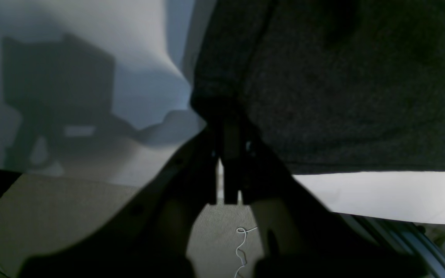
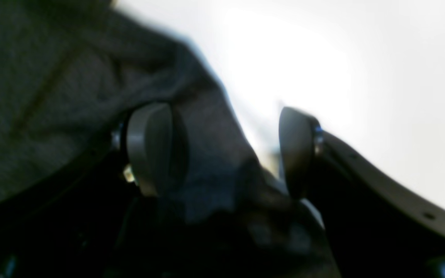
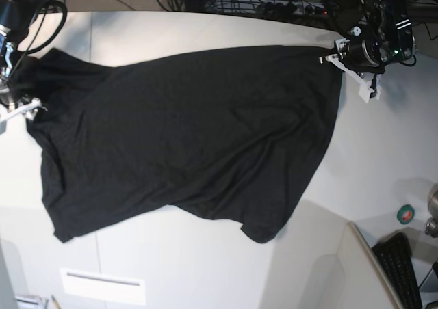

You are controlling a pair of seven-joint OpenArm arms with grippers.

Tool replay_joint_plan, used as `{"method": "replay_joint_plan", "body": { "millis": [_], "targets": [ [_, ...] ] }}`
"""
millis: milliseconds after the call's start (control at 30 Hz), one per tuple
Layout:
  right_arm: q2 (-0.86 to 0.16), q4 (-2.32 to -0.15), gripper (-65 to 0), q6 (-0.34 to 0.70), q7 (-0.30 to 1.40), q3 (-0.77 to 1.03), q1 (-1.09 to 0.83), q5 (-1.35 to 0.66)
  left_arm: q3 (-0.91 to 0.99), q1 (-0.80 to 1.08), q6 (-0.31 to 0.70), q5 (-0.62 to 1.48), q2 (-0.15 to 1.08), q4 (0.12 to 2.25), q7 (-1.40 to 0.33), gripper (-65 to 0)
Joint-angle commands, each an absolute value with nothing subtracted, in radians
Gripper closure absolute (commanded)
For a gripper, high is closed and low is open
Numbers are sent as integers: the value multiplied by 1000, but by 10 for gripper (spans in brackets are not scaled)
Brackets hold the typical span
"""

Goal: Layout the t-shirt on the table in an organized manner, then fold the t-shirt properly
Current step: 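Pull the shirt taut with both grippers away from each other, then hold the shirt edge with both grippers and drag it outward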

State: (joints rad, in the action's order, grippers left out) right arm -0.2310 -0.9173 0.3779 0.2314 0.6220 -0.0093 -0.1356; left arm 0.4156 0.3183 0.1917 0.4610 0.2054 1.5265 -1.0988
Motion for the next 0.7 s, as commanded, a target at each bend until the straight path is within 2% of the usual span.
{"method": "replay_joint_plan", "body": {
  "millis": [0, 100, 167, 200, 300, 333, 667],
  "targets": [
    [-248, -911, -393, 389, 255, 619, -1, -139, 420, 317, 196, 467, 217, 1540, -1093, 0],
    [-248, -906, -387, 394, 255, 581, -27, -139, 420, 321, 196, 467, 217, 1541, -1093, 0],
    [-246, -918, -339, 394, 249, 573, -50, -142, 420, 325, 196, 467, 217, 1541, -1093, 0],
    [-243, -929, -293, 394, 249, 573, -58, -143, 421, 325, 196, 467, 217, 1541, -1093, 0],
    [-243, -987, -60, 394, 251, 572, -97, -143, 421, 326, 196, 467, 217, 1541, -1093, 0],
    [-242, -1007, 0, 394, 252, 572, -110, -143, 421, 326, 196, 467, 217, 1541, -1093, 0],
    [-168, -1270, 0, 389, 257, 576, -240, -139, 421, 326, 196, 467, 216, 1547, -1093, 0]
  ]
}}
